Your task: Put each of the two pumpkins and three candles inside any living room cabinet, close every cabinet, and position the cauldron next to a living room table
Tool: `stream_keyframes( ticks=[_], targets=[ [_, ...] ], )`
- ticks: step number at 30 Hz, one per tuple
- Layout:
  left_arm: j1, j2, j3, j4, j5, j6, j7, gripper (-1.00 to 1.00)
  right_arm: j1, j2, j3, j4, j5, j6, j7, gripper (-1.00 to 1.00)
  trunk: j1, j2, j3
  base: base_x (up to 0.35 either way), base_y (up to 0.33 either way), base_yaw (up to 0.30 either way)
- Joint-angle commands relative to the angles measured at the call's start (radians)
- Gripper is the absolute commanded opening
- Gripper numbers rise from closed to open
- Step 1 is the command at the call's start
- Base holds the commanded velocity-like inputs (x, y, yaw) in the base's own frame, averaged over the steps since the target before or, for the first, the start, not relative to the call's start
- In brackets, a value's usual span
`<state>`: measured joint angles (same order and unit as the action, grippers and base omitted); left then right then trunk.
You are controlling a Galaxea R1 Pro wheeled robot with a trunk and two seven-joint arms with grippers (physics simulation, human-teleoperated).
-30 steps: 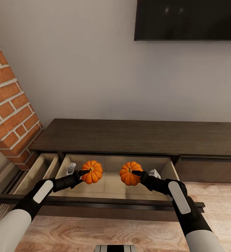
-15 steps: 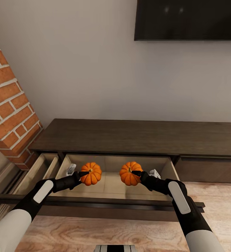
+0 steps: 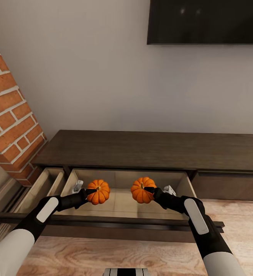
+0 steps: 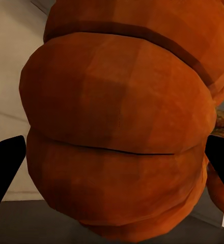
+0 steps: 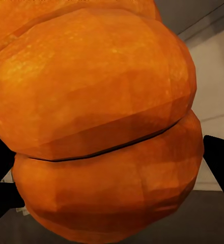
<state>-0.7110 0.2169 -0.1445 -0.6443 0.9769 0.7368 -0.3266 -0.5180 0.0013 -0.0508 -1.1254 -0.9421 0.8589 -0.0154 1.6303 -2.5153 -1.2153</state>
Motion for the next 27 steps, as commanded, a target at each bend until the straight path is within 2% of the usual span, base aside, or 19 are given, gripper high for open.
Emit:
stream_keyframes(
  ticks=[1,8,9,24,25,27],
  targets=[
    [0.0,0.001,-0.003,0.0,0.002,0.001,-0.003,-1.0,0.0,0.0,-0.001,-0.001,-0.004,0.005,-0.001,-1.0,0.0,0.0,-0.001,0.0,0.0,0.0],
    [0.0,0.001,-0.003,0.0,0.002,0.001,-0.001,-1.0,0.0,0.0,-0.001,-0.001,-0.004,0.005,-0.001,-1.0,0.0,0.0,-0.001,0.0,0.0,0.0],
    [0.0,0.001,-0.003,0.0,0.002,0.001,-0.001,-1.0,0.0,0.0,-0.001,-0.001,-0.004,0.005,-0.001,1.0,0.0,0.0,-0.001,0.0,0.0,0.0],
    [0.0,0.002,-0.003,0.0,0.002,0.001,-0.001,-1.0,0.0,0.0,-0.001,-0.001,-0.004,0.005,-0.001,1.0,0.0,0.0,-0.001,0.0,0.0,0.0],
    [0.0,0.002,-0.003,0.0,0.002,0.001,-0.001,1.0,0.0,0.0,-0.001,-0.001,-0.004,0.005,-0.001,1.0,0.0,0.0,-0.001,0.0,0.0,0.0],
    [0.0,0.002,-0.003,0.0,0.002,0.001,0.0,1.0,0.0,0.0,-0.001,-0.001,-0.004,0.005,-0.001,1.0,0.0,0.0,-0.001,0.0,0.0,0.0]
  ],
)
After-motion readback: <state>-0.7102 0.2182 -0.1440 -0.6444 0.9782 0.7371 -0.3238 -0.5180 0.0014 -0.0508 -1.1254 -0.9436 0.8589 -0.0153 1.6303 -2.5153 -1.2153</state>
